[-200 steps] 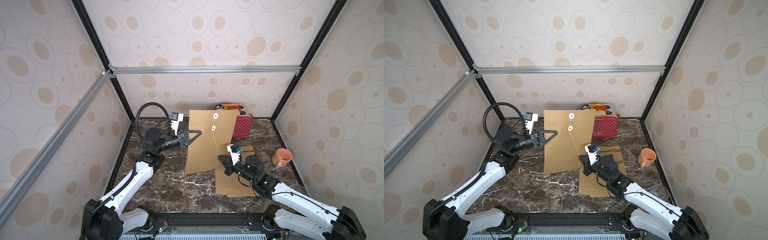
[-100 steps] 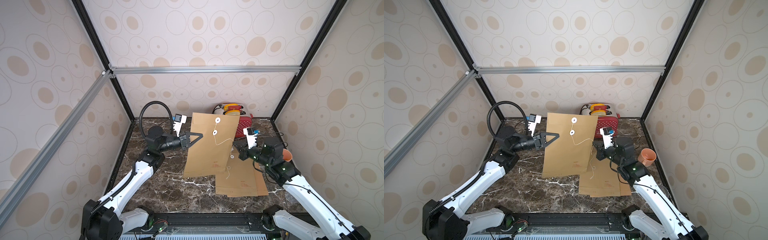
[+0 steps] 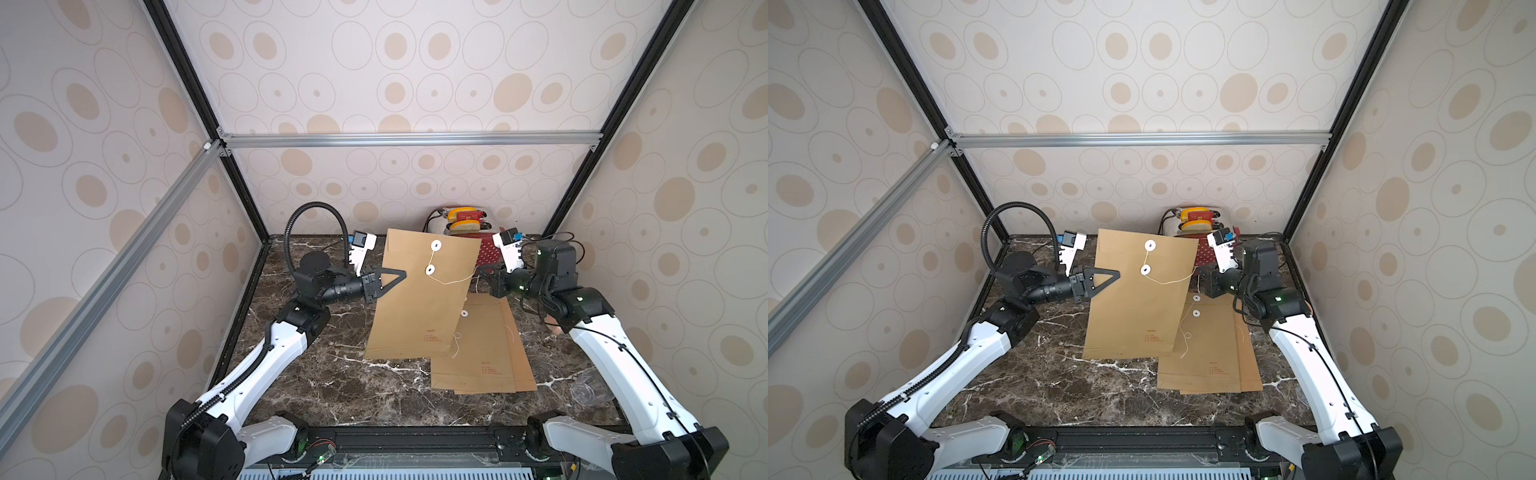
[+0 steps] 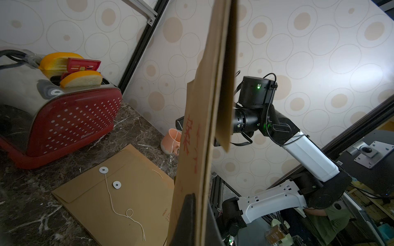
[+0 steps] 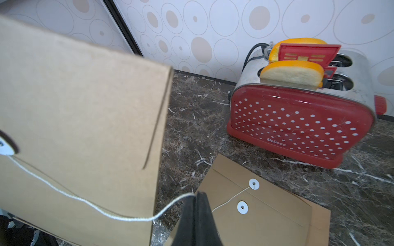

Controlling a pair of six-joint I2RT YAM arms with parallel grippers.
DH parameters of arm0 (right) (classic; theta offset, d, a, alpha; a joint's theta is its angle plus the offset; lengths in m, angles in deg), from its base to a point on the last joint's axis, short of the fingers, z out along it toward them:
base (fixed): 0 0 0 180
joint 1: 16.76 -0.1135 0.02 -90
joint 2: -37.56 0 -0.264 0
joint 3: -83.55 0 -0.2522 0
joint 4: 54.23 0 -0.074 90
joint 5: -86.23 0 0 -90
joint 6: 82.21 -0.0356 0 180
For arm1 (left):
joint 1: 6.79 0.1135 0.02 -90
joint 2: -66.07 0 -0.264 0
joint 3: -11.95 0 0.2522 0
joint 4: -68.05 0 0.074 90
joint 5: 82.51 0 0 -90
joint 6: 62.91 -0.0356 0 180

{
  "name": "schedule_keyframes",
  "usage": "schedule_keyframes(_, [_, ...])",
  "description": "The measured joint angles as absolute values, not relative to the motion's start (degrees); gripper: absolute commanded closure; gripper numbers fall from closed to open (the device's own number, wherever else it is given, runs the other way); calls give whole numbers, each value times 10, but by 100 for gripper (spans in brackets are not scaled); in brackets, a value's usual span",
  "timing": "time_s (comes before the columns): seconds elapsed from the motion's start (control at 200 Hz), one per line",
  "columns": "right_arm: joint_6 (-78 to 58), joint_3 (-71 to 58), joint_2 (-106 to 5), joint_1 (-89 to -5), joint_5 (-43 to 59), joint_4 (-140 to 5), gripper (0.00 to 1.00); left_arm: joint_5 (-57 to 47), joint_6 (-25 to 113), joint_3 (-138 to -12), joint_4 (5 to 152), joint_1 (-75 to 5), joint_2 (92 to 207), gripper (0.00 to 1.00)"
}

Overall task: Close the mouth of the file bag
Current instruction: Close the file bag.

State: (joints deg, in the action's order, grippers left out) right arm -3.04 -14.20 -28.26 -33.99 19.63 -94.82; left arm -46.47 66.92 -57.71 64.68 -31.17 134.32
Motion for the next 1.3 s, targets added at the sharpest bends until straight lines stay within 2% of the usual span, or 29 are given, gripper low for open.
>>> schedule_keyframes(0.26, [-12, -126, -282, -325, 195, -978, 100, -455, 650, -585, 680, -312, 1343, 100])
schedule_keyframes(0.881, [14, 14, -328, -300, 139, -1071, 100, -449, 622, -595, 712, -327, 1341, 100])
schedule_keyframes(1.297, [-11, 60, -338, -303, 207, -1069, 100, -412, 571, -628, 804, -336, 1348, 100])
